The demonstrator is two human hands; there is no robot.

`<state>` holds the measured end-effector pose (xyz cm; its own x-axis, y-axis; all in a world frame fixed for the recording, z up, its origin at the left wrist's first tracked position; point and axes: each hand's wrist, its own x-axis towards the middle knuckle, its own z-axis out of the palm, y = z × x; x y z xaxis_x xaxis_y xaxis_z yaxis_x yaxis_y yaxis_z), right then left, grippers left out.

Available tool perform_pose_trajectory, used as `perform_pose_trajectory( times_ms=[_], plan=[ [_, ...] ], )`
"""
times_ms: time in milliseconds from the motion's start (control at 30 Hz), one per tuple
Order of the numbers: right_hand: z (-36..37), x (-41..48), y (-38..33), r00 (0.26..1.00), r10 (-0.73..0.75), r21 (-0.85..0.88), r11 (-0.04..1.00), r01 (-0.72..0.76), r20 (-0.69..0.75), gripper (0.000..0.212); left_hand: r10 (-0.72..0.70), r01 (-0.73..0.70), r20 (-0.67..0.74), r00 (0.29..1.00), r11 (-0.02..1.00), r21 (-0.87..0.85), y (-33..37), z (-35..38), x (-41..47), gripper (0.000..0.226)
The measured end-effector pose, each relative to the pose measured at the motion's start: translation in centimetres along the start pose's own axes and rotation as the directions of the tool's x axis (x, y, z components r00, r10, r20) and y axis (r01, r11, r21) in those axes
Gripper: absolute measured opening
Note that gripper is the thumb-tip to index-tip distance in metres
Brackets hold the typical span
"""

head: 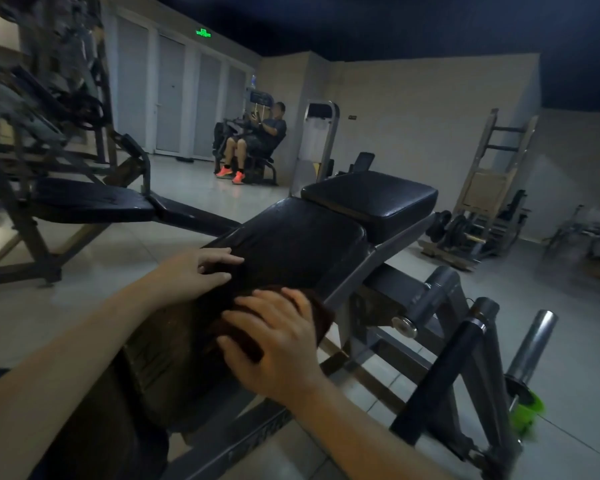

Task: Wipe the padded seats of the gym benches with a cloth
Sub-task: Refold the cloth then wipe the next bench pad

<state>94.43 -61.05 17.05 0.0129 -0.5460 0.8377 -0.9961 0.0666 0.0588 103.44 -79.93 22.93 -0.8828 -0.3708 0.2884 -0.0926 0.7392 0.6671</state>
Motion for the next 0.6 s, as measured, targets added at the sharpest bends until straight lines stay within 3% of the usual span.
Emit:
perform_pose_trajectory(
  times_ms=[100, 233, 433, 600],
  plan=[
    [0.4, -0.9, -0.9, 0.996, -0.072, 0.0, 0.997, 0.072, 0.044, 0.029, 0.009, -0.009, 0.015, 1.0, 1.0, 0.03, 0.0, 0.3, -0.5, 0.039],
    [-1.9, 0.7, 3.7, 0.94, -0.311, -0.087, 0.942, 0.325, 0.14, 0.03, 0.009, -0.011, 0.025, 1.0, 0.998, 0.061, 0.2, 0.3, -1.0, 0.038],
    [-6.7, 5.2, 13.4, 1.0, 0.001, -0.232, 0.973, -0.002, -0.004, 0.035, -0.02, 0.015, 0.063, 0.998, 0.996, 0.09, 0.1, 0.2, -1.1, 0.039],
    [-2.5, 3.1, 6.9, 0.951, 0.198, -0.099, 0.969, -0.227, -0.239, 0.026, -0.037, 0.028, 0.096, 0.995, 0.996, 0.09, 0.4, -0.6, -0.9, 0.039]
  ],
)
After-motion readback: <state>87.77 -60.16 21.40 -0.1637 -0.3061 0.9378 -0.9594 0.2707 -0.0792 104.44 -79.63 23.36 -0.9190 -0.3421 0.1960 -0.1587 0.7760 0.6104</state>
